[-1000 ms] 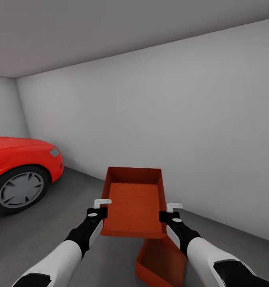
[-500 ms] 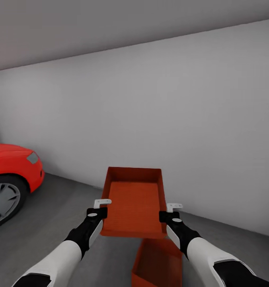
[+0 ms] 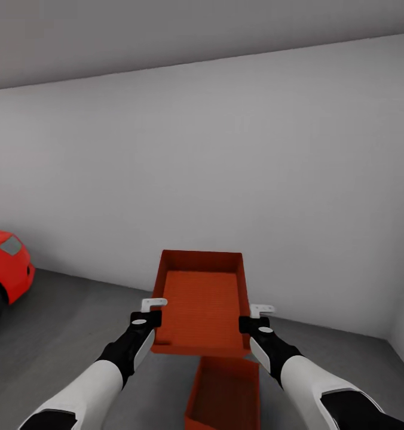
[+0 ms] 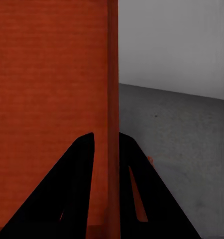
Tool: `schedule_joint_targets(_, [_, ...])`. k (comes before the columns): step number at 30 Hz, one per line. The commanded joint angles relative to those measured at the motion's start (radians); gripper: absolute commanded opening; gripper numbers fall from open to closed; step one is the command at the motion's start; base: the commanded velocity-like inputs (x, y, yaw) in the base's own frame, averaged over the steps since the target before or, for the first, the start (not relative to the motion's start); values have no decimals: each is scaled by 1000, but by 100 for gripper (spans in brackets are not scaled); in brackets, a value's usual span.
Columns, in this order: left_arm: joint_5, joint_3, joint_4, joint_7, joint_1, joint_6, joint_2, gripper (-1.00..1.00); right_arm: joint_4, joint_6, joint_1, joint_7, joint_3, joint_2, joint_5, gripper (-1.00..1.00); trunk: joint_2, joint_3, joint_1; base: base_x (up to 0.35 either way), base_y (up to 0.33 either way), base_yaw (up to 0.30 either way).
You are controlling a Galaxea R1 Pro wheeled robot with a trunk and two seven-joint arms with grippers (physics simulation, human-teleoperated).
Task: Move the two storage containers from the living room to the garage. In the garage, place one container on the floor and stack the other container on top of it (either order is fine).
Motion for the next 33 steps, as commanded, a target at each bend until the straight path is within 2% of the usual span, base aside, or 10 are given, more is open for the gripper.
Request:
schedule_joint_targets(1, [-18,3,-4,31,0,10,26,-100,1,-2,0,-7,-6,-23,-3,-100,-1,0,0,1,0,-244])
schedule_joint_targets(26, [-18,3,-3,31,0,10,25,-100,1,-4,0,-7,-6,-23,-3,-100,-1,0,0,0,0,-244])
schedule_joint_targets(33, [-18,3,-2,31,0,10,25,-100,1,-7,0,-6,-5,-23,-3,-100,-1,0,0,121,0,-78])
